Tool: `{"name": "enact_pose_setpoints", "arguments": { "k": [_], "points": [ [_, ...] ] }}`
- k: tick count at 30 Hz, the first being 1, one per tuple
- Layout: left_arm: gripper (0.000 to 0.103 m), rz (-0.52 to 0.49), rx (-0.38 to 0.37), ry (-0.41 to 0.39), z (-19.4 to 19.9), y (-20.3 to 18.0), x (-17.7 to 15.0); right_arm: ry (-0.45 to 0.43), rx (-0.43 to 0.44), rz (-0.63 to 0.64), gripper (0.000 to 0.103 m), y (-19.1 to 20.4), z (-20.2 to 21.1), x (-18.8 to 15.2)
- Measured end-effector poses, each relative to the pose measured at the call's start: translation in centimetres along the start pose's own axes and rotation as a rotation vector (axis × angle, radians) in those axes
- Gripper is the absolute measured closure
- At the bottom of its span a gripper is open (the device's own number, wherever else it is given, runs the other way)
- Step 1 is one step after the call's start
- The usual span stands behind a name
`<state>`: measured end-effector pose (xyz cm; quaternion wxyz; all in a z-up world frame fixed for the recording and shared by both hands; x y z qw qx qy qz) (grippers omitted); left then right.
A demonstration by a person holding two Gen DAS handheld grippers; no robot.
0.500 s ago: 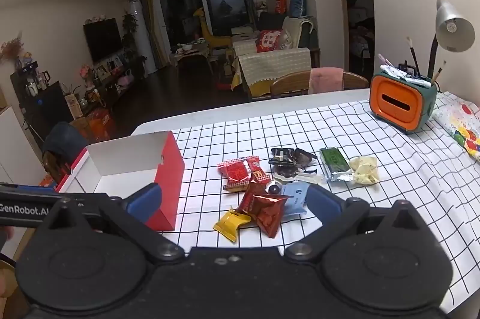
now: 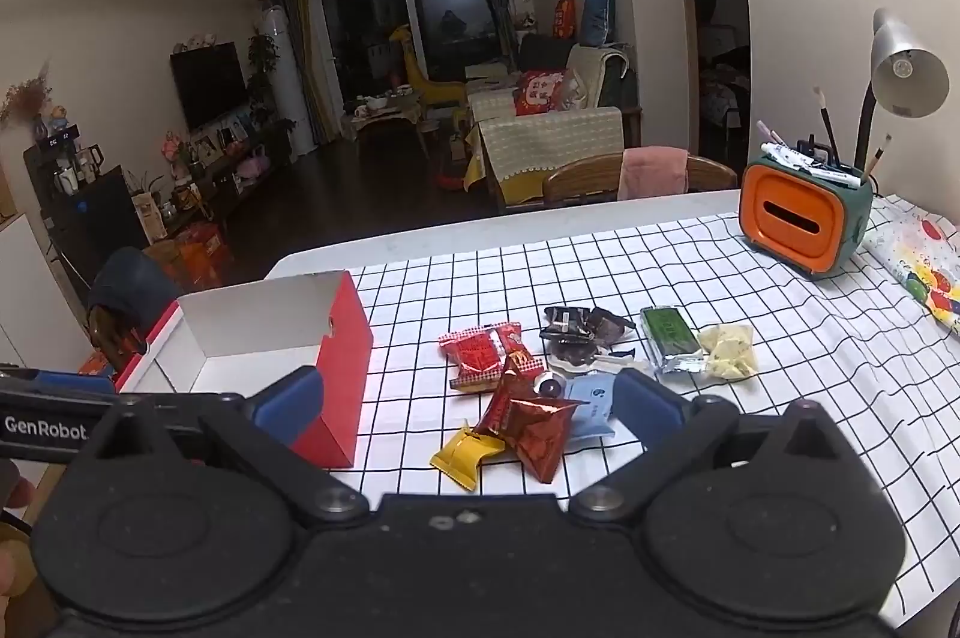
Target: Organize snacks
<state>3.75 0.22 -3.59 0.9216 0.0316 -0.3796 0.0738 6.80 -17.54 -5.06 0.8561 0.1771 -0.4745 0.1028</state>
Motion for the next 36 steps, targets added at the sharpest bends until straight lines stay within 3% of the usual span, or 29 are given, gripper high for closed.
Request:
{"name": "enact_pose_setpoints", "arguments": {
  "k": [36],
  "points": [
    [0.001,-0.020,-0.005,-0.014,0.7,-1.0,-0.2,-0.014,-0.006,0.007,0.000,-0.5,0.8,0.2]
  ]
}}
Point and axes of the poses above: each gripper's, at about its wrist camera, not at the fingertips, and z roughly against the way its jaws point, y to its left, x to its top, the point moved 6 cm from there along -z, roughly the way its jaws point, and after that the axes turned 6 degrees about x, right-handed, at the moved point
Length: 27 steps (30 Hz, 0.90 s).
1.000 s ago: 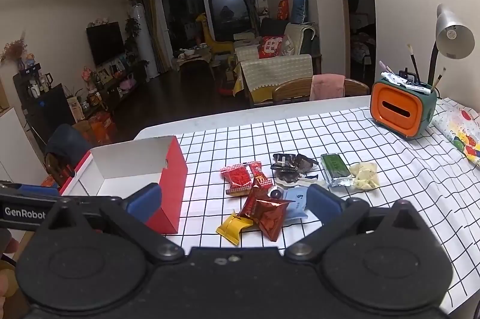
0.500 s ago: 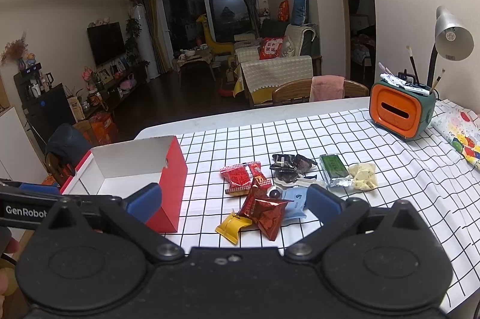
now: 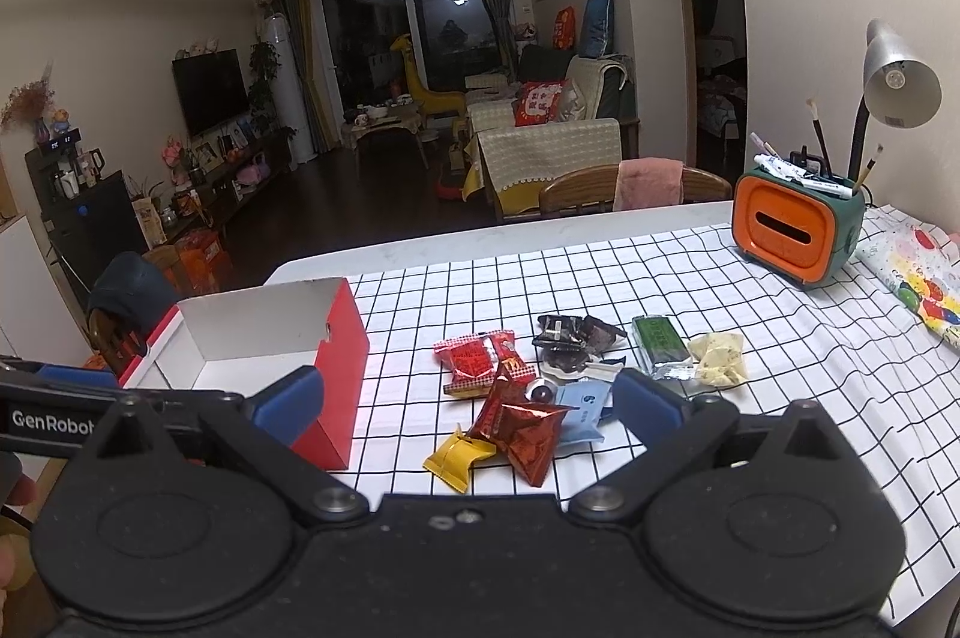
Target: Organize snacks
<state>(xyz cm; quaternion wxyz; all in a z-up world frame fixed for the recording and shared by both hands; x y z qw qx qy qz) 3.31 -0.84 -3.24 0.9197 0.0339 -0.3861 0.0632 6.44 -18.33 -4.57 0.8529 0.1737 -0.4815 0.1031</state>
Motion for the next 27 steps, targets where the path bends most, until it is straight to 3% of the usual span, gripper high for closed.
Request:
{"name": "enact_pose_setpoints", "arguments": {
  "k": [27],
  "points": [
    [0.001,0.019,0.000,0.031,-2.2,-1.0,0.4,0.016,0.023,0.021,0.001,-0.8,-0.8,0.4]
  ]
}}
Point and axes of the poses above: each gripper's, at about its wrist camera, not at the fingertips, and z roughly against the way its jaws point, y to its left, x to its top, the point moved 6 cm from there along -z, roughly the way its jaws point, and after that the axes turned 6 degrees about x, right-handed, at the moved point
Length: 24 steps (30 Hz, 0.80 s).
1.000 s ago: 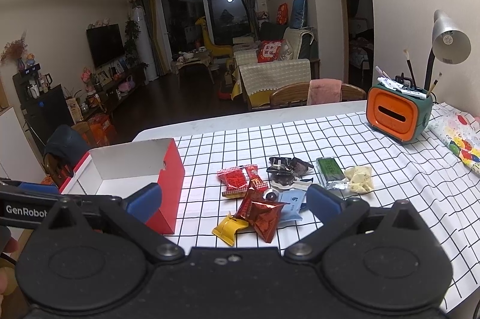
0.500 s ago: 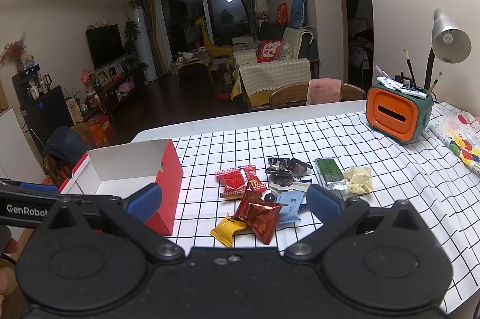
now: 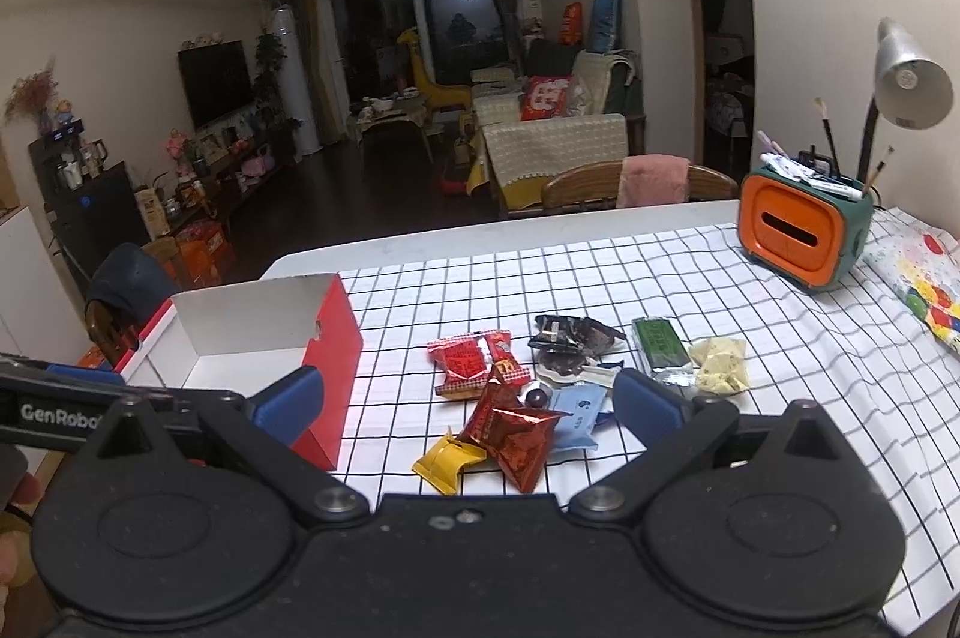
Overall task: Organize snacks
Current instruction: 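Grasp the yellow wrapper with the left tool while the right tool grasps the cream pastry pack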
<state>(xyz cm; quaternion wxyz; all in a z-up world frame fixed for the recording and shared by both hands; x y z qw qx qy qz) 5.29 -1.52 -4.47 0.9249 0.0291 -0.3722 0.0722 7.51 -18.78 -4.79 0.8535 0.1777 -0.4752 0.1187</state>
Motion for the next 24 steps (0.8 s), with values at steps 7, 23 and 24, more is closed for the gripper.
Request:
{"name": "enact_pose_setpoints", "arguments": {
  "k": [7,23,24],
  "points": [
    [0.001,-0.003,-0.019,0.008,-1.4,-1.0,0.5,-0.001,0.025,0.023,0.004,-1.1,-0.9,0.7],
    [0.002,-0.104,-0.050,0.147,-10.2,-5.1,-1.7,0.158,0.007,0.039,0.015,-9.7,-5.9,-2.4],
    [0.002,-0.115,-0.052,0.154,-10.7,-5.5,-1.8,0.169,0.007,0.042,0.015,-10.2,-6.2,-2.6]
  ]
}}
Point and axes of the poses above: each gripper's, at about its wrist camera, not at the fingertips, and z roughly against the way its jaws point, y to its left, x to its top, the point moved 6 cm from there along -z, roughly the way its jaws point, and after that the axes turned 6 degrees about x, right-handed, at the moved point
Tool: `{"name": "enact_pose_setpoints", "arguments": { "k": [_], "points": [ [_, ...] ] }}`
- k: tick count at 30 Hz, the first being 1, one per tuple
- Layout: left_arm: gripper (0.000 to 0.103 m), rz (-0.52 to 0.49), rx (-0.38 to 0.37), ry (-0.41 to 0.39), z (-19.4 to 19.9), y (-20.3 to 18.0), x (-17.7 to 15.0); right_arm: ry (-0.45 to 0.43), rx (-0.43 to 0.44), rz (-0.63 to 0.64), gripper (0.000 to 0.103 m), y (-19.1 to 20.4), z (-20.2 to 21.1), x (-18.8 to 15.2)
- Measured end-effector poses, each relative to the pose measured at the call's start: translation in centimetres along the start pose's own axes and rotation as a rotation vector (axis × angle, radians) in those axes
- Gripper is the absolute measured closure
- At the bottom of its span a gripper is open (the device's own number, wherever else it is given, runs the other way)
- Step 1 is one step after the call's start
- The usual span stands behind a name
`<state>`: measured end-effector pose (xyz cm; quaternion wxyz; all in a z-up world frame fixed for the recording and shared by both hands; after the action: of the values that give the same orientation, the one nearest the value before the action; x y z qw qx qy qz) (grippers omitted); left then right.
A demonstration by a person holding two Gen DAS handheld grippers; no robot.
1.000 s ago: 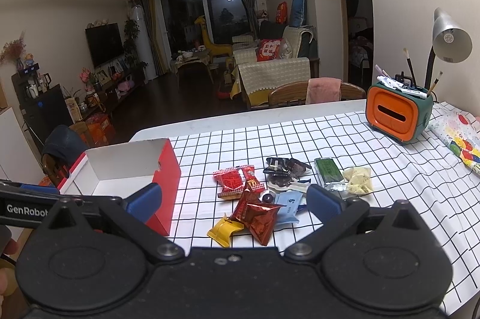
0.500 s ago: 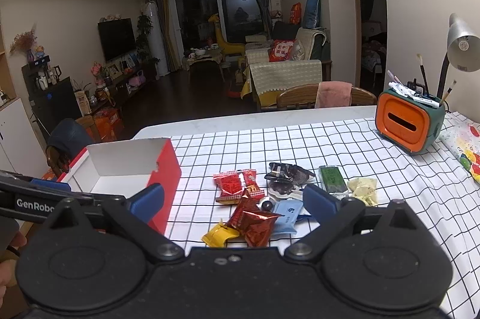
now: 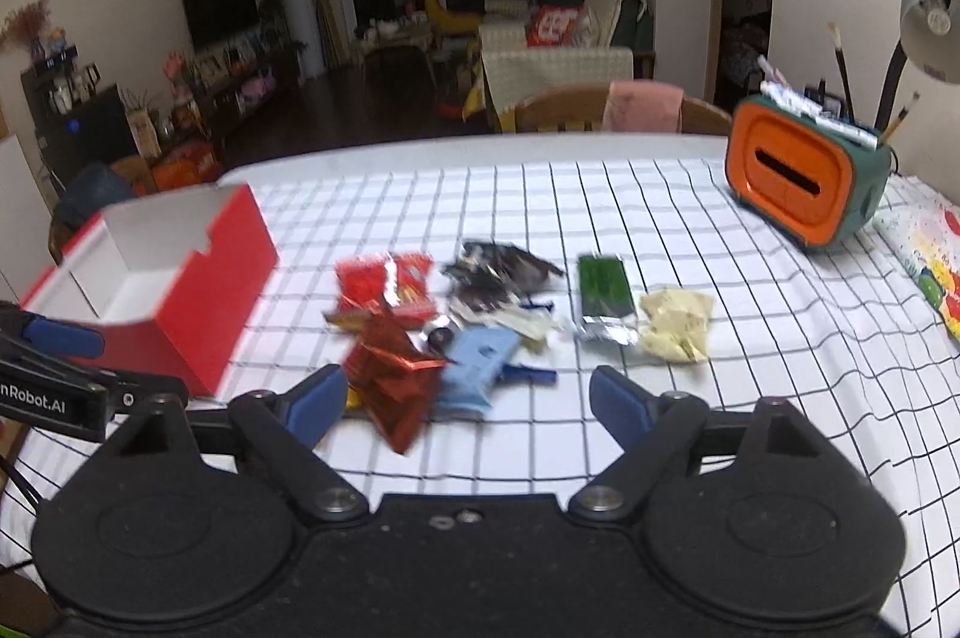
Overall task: Organize snacks
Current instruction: 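Grasp the yellow wrapper with the left tool while the right tool grasps the cream pastry pack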
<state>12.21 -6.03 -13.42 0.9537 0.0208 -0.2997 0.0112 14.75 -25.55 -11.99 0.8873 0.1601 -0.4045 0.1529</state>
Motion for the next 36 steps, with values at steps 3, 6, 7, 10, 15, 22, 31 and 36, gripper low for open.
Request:
{"name": "enact_pose_setpoints", "arguments": {
  "k": [3,6,7,10,15,22,31,36],
  "points": [
    [0.002,-0.030,0.001,0.023,-2.0,-0.9,0.1,0.019,0.005,0.038,0.016,-1.1,-1.0,-0.2],
    [0.004,-0.060,-0.006,0.051,-4.2,-1.6,0.1,0.042,0.023,0.066,0.016,-2.5,-2.2,-0.2],
    [0.007,-0.064,-0.007,0.067,-4.9,-1.6,0.1,0.049,0.023,0.077,0.016,-3.0,-2.8,-0.1],
    [0.008,-0.082,-0.008,0.094,-6.7,-1.9,0.4,0.074,0.035,0.109,0.019,-4.5,-4.8,-0.2],
    [0.010,-0.094,0.010,0.136,-9.4,-1.8,0.7,0.171,0.048,0.206,0.026,-6.1,-9.1,-1.1],
    [0.015,-0.121,0.016,0.166,-11.9,-1.9,1.2,0.127,0.020,0.176,0.028,-8.0,-10.5,1.2],
    [0.020,-0.135,0.017,0.200,-13.9,-2.7,1.3,0.077,-0.189,-0.028,0.026,-16.0,-12.3,3.5],
    [0.031,-0.137,0.033,0.216,-14.6,-2.9,1.3,0.095,-0.203,-0.223,0.027,-19.0,-14.4,3.4]
  ]
}}
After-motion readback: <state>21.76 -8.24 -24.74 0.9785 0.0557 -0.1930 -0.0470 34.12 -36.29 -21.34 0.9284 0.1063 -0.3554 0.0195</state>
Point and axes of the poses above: each gripper's, at about its wrist camera, not at the fingertips, and z roughly against the way its jaws point, y to its left, x to its top, the point moved 6 cm from there along -z, roughly the way its jaws point, and after that the axes turned 6 degrees about x, right-handed, at the moved point
